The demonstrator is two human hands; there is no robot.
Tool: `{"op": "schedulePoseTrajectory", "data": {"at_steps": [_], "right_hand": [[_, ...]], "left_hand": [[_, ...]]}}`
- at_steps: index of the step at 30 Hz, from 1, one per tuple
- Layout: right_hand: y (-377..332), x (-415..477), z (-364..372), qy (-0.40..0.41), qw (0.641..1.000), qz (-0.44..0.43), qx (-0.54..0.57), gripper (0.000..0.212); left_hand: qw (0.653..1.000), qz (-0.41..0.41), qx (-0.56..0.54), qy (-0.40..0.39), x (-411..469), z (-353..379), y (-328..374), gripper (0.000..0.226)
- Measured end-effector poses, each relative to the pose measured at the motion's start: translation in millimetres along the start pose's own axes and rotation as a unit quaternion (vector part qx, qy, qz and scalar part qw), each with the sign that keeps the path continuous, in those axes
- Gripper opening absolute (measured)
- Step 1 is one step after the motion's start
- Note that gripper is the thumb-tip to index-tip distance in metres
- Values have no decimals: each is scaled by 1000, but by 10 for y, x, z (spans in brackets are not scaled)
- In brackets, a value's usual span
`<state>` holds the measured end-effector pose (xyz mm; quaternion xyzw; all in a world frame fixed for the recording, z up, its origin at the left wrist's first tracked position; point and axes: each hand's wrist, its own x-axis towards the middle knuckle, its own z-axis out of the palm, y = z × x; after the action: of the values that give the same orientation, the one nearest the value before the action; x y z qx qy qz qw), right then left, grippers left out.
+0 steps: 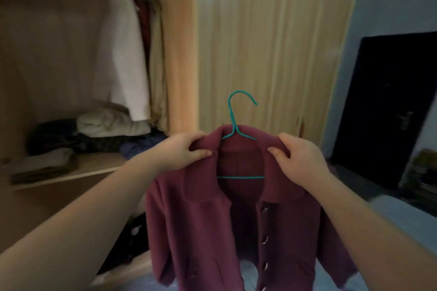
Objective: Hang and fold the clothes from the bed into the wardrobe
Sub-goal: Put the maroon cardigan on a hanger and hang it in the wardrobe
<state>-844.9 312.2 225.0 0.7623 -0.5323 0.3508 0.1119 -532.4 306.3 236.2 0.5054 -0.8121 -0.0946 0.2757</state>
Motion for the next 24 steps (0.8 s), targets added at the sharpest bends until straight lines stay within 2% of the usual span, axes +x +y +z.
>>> {"op": "schedulePoseTrajectory", "data": {"at_steps": [4,7,11,13,16,18,20,24], "right_hand": [[-847,609,673,18,998,-54,30,27],[-1395,972,1156,25,995,-82,57,21],[-2026,1390,1752,25,987,-119,108,23],[-2331,1612,2018,13,980,-140,138,29],[-2785,1949,2343,3,970,-166,176,25],[-3056,2174,2552,10,962,-184,203,22],[-3284,2403,2769,12,960,-192,203,27],[-3624,2844,3268,30,966,-165,195,36]], "left_hand": [[996,-48,52,47,-345,-628,-884,24],[995,-66,51,60,-490,-1092,-1423,43],[995,-52,-37,83,-536,-1824,-1863,44],[995,-64,-54,53,-497,-2140,-2048,45],[989,-139,-13,-41,-410,-2400,-2331,53],[983,-175,-15,-62,-346,-2485,-2546,43],[983,-183,-14,-14,-275,-2575,-2740,26],[970,-224,9,98,-74,-2727,-3254,8]]}}
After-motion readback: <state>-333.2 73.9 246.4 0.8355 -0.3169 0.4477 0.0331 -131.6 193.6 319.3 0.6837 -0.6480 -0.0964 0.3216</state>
